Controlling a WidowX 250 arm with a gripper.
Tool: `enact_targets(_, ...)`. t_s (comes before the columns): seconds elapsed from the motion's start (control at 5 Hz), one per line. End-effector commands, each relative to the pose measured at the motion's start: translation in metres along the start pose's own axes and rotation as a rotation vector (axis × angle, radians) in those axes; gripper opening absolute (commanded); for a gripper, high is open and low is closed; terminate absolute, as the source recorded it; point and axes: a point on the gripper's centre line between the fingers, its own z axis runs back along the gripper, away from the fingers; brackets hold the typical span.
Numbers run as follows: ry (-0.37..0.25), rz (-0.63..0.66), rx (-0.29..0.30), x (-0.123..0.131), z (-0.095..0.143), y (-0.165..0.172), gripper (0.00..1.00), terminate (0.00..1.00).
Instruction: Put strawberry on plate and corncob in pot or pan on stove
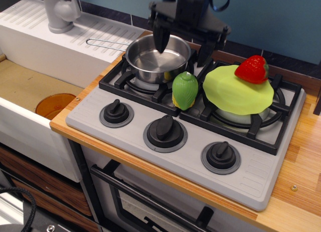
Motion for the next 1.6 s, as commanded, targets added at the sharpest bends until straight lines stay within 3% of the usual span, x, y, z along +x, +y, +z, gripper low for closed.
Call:
enact_targets(0.0, -0.091, 0.048, 0.000, -0.011, 0.019, -0.018, 1.00, 0.00)
enact_targets(0.6, -0.160, 0.054, -0.021, -0.018, -0.009, -0.027, 1.00, 0.00)
enact_targets(1.2, -0.167, 0.069, -0.047, -0.026, -0.032, -0.025, 1.00, 0.00)
enact_targets(1.4, -0.165, 0.090, -0.054, -0.030, -0.035, -0.025, 0.00, 0.00)
